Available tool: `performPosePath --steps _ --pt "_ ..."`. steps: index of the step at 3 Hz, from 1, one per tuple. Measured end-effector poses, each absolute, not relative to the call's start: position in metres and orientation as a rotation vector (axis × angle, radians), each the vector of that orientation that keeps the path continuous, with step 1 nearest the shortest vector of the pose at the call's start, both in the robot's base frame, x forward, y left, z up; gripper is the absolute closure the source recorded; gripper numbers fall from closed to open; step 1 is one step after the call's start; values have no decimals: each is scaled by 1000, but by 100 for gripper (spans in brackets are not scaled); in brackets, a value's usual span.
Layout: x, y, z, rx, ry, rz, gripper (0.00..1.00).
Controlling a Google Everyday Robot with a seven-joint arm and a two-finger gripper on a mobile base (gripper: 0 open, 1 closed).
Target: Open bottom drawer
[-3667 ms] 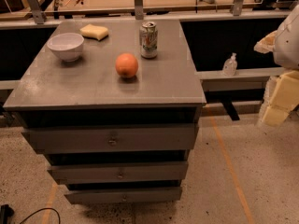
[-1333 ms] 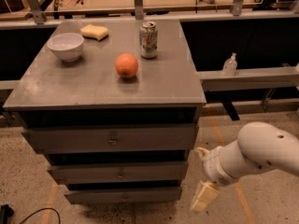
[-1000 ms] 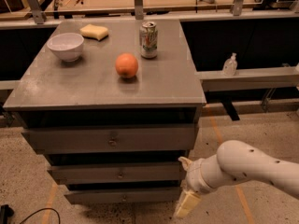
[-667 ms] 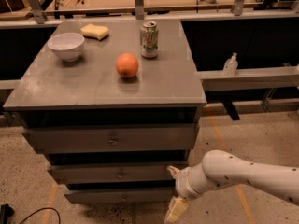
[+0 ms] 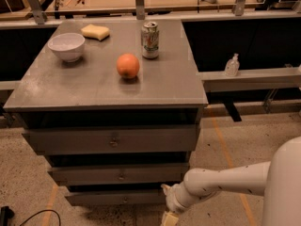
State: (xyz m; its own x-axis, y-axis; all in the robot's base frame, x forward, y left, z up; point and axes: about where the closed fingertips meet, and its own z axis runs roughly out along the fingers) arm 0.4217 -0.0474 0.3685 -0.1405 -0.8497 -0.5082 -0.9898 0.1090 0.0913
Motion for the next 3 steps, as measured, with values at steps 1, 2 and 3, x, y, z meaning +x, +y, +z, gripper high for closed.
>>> performPosePath --steps 1,2,3 --pt "421 -48 369 -1805 2065 599 0" --pt "428 -42 340 -1794 2021 598 0" --pt "442 -33 303 -1819 1932 559 0"
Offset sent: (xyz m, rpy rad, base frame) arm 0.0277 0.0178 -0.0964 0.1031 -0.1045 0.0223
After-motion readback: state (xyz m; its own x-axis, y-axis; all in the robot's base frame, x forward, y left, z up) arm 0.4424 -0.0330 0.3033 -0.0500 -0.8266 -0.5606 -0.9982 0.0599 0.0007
